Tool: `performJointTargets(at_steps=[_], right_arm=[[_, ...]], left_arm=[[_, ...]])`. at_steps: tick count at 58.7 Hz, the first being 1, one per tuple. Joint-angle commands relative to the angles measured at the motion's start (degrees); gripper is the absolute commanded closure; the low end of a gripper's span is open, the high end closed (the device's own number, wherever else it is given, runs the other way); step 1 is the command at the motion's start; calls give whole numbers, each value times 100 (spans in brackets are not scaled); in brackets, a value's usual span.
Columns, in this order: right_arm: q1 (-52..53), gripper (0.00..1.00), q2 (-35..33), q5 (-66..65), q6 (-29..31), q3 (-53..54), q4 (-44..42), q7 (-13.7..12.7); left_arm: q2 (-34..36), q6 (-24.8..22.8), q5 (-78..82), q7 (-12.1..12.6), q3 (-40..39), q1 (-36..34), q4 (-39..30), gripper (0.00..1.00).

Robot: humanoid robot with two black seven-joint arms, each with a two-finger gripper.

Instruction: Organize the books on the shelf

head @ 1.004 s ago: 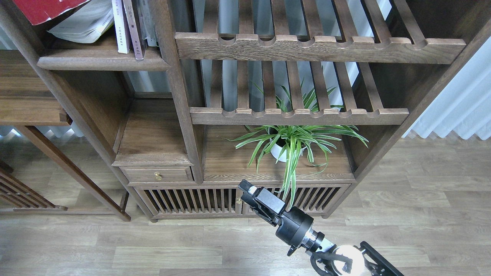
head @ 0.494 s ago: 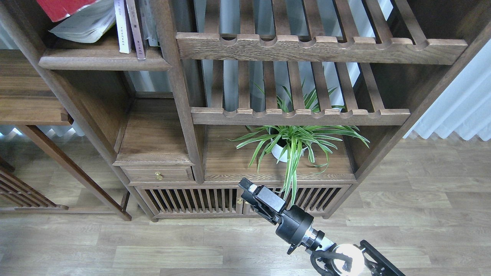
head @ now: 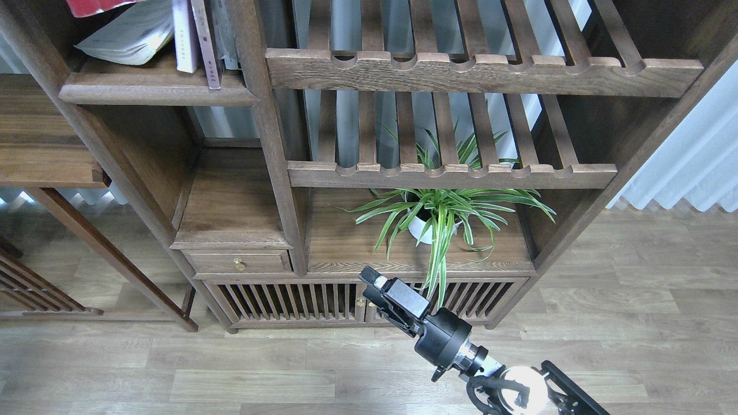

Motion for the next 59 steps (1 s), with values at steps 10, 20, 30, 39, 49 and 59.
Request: performJointTargets(at_steps=[10, 20, 30, 39, 49, 59], right_arm=[[-21, 1, 0, 0, 0, -7, 6, -2], [-30, 1, 0, 0, 0, -7, 6, -2], [-38, 1, 0, 9, 0, 2, 6, -2], [-47, 1, 0, 18, 0, 2, 6, -2], [-47, 1, 0, 18, 0, 2, 14, -2], [-65, 1, 0, 18, 0, 2, 32, -2]], left_arm=[[-574, 0, 668, -325, 47, -528, 924, 100], [-934, 0, 782, -360, 73, -756, 1355, 100], [-1040, 0, 888, -413, 179, -774, 1400, 100], [-996, 0, 888, -431, 293, -757, 1391, 100], [-978, 0, 879, -422, 355, -686, 1329, 100], [-838, 0, 818, -290, 320, -484, 645, 100]])
